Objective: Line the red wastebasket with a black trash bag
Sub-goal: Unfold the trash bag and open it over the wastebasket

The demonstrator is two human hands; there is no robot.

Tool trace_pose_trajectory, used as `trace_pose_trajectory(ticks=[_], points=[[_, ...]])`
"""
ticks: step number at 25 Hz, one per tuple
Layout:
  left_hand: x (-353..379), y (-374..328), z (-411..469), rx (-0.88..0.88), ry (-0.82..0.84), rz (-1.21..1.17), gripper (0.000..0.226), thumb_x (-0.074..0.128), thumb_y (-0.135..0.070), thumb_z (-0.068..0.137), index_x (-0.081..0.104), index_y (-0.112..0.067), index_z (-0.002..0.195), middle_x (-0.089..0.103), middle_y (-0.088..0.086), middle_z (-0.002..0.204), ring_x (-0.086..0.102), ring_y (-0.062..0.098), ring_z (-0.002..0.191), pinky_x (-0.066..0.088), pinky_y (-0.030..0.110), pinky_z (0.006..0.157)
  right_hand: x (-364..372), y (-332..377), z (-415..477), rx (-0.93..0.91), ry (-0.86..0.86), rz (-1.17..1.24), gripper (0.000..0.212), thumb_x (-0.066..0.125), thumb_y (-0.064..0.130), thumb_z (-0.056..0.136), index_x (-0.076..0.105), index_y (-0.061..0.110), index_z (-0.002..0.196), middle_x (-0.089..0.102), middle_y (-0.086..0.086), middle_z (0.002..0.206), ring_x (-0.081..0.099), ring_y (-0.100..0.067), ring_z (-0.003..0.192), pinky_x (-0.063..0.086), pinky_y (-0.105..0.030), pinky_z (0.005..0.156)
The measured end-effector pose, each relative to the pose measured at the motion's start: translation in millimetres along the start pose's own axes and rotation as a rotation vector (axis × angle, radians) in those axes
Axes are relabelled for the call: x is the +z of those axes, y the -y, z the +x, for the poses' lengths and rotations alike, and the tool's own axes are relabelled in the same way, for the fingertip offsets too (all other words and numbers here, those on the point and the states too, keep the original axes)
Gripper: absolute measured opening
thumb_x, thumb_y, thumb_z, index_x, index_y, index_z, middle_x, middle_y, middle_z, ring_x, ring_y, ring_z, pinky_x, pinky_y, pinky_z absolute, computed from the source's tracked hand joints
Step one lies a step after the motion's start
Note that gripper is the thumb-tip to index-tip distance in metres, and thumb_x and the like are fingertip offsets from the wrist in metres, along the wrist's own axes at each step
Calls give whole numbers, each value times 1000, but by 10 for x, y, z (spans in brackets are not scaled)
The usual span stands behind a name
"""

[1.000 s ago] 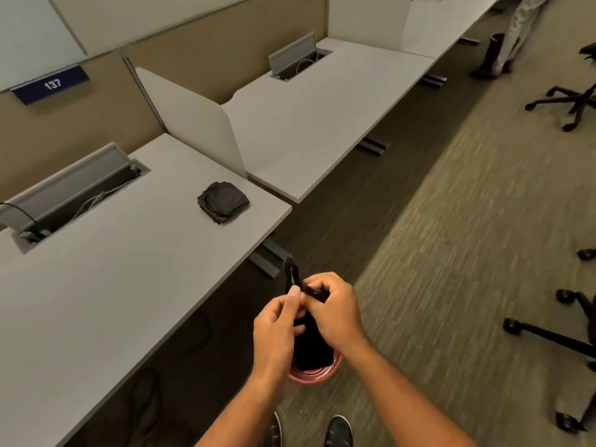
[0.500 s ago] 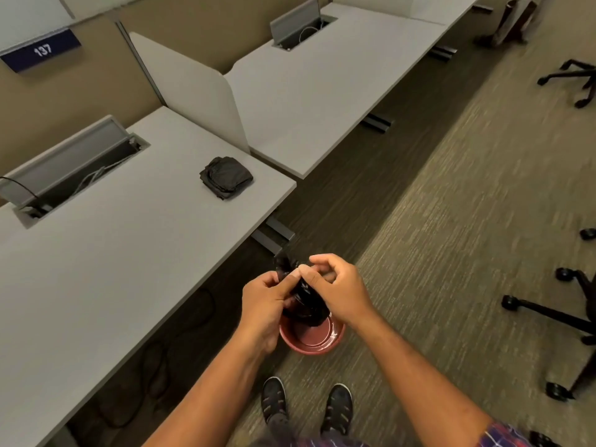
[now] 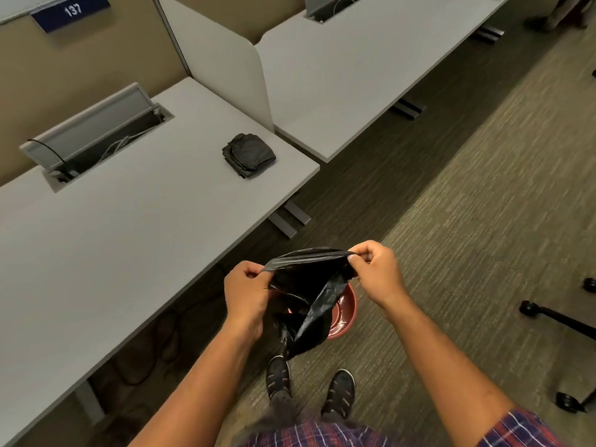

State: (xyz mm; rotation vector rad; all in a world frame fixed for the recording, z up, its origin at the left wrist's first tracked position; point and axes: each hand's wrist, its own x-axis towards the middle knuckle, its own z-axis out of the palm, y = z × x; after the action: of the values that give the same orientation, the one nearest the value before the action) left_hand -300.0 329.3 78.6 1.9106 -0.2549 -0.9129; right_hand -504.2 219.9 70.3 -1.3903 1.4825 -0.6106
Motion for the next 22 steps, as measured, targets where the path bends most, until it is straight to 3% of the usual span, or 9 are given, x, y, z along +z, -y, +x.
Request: trace_pose_trajectory(ticks=[3, 7, 9, 11, 13, 15, 17, 19, 22], points=[[-53, -5, 32, 68, -42, -14, 7, 69, -18, 100, 72, -23, 97, 75, 4, 97, 74, 22, 91, 59, 32, 74, -73, -32, 35, 1, 50, -132, 13, 75, 10, 87, 74, 21, 94, 75, 2, 92, 72, -17, 87, 61, -51, 92], [96, -34, -44, 352, 170, 343, 9, 70, -36, 101, 75, -33, 93, 76, -9, 92, 72, 6, 87, 58, 27, 79, 109, 161, -138, -245, 152, -201, 62, 78, 40, 74, 64, 31, 134, 64, 10, 131, 63, -10, 118, 51, -40, 104], [186, -60, -74, 461, 252, 389, 10, 73, -36, 99, 75, -33, 89, 76, -13, 84, 71, 2, 81, 52, 18, 72, 279, 268, -166, -366, 270, -406, 73, 74, 46, 74, 56, 34, 144, 61, 9, 142, 60, -13, 130, 44, -44, 106], [219, -92, -76, 501, 297, 365, 11, 80, -41, 92, 73, -34, 87, 77, -19, 86, 71, 0, 79, 50, 12, 67, 389, 322, -126, -330, 400, -719, 56, 72, 34, 80, 59, 33, 135, 68, 2, 134, 65, -23, 125, 46, -48, 103], [156, -114, -9, 487, 322, 416, 27, 89, -52, 77, 72, -33, 86, 76, -13, 85, 71, 3, 80, 53, 14, 67, 399, 315, -53, -184, 462, -885, 29, 66, 19, 87, 67, 26, 116, 74, -6, 118, 71, -33, 111, 56, -47, 94], [40, -102, 88, 457, 364, 610, 35, 94, -50, 70, 70, -33, 89, 75, -11, 85, 70, 2, 82, 52, 18, 68, 312, 256, 1, -107, 415, -837, 27, 58, 9, 88, 72, 25, 104, 76, -10, 110, 72, -37, 104, 58, -42, 84], [-89, -44, 199, 465, 359, 822, 23, 91, -30, 81, 71, -33, 92, 76, -13, 87, 72, 0, 88, 48, 18, 72, 195, 218, 70, -138, 339, -772, 33, 51, 3, 86, 72, 25, 99, 76, -10, 106, 72, -38, 103, 58, -41, 80], [-194, 26, 305, 479, 219, 995, 22, 77, -6, 88, 76, -26, 99, 76, -8, 97, 74, 14, 98, 48, 23, 80, 73, 181, 137, -176, 277, -738, 34, 50, 2, 85, 73, 24, 98, 78, -11, 105, 71, -39, 103, 59, -44, 82], [-387, 95, 416, 258, -10, 908, 28, 66, 3, 87, 78, -21, 95, 73, 3, 98, 73, 26, 100, 50, 33, 83, -108, 28, 217, -128, 176, -744, 27, 51, 5, 88, 68, 25, 95, 75, -7, 95, 72, -37, 97, 54, -40, 73]])
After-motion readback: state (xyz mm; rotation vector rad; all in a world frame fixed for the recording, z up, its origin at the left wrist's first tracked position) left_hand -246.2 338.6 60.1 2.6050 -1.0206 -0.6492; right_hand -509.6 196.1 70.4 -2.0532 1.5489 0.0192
